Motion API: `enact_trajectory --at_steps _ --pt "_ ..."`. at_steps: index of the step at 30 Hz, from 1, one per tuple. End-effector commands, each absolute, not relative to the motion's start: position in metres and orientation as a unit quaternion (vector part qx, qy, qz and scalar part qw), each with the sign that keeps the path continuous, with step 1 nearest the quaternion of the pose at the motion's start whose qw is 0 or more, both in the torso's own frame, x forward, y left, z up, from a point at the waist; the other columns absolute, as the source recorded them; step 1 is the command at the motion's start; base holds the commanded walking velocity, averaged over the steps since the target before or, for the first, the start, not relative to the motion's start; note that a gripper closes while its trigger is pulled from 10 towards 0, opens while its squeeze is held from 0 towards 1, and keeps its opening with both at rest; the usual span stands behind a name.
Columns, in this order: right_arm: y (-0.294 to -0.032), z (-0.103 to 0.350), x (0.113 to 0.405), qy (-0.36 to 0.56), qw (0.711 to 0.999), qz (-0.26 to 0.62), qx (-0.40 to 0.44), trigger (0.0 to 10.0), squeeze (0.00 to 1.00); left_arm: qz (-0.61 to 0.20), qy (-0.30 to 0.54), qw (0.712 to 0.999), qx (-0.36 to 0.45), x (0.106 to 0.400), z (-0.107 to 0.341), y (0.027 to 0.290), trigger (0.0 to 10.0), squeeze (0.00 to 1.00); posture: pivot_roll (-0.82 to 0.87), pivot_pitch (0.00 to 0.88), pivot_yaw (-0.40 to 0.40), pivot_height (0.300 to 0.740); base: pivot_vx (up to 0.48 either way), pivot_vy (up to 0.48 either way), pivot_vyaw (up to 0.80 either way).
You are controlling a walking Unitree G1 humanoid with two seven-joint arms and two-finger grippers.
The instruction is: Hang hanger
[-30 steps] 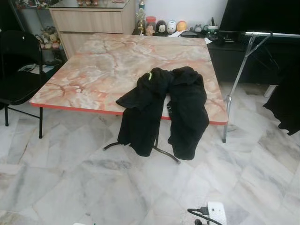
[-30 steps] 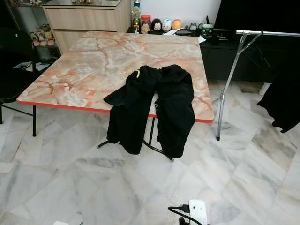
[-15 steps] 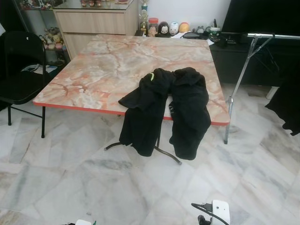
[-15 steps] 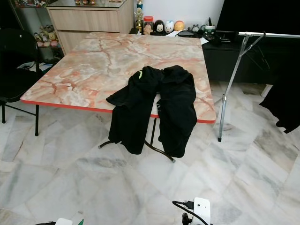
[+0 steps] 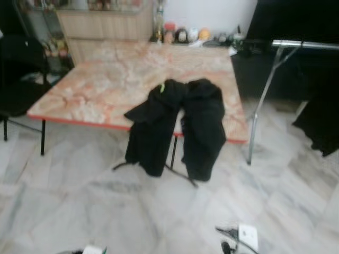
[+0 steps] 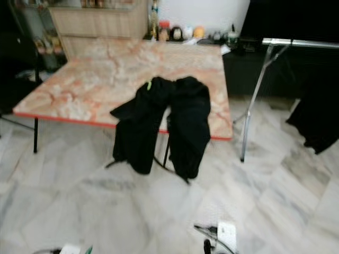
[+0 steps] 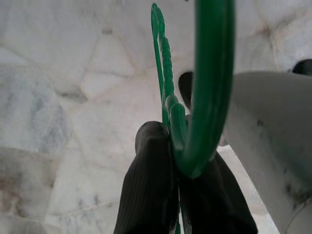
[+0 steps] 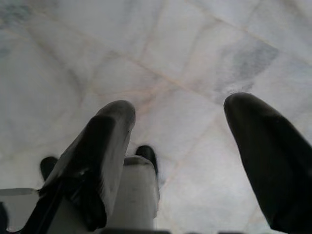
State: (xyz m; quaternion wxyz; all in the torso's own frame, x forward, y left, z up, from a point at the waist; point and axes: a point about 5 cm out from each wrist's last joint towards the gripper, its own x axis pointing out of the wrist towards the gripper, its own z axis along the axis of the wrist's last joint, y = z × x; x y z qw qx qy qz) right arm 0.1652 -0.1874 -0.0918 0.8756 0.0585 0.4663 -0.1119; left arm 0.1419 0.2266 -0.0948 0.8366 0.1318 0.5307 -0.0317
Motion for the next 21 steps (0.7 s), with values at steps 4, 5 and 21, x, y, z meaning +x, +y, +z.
enact_trajectory --at_steps 4,5,21 --pt "-0.1913 -0.0936 0.1602 0.472 0.871 -0.124 0.061 10.0 0.00 -0.041 0.534 0.835 0.127 0.1396 -0.0967 0.2215 10.0 0.00 -0.03 0.000 -0.013 0.740 0.000 -0.345 0.00" --pt "-0.1912 -0.0936 0.1602 0.472 0.871 -0.124 0.060 10.0 0.00 -0.041 0.534 0.835 0.127 0.1396 -0.0967 0.2214 10.0 0.00 -0.02 0.000 -0.014 0.740 0.000 -0.341 0.00" --pt "-0.1913 -0.0931 0.1611 0.471 0.873 -0.115 0.052 10.0 0.00 -0.041 0.523 0.842 0.127 0.1442 -0.0950 0.2206 10.0 0.00 -0.02 0.000 -0.016 0.740 0.000 -0.346 0.00"
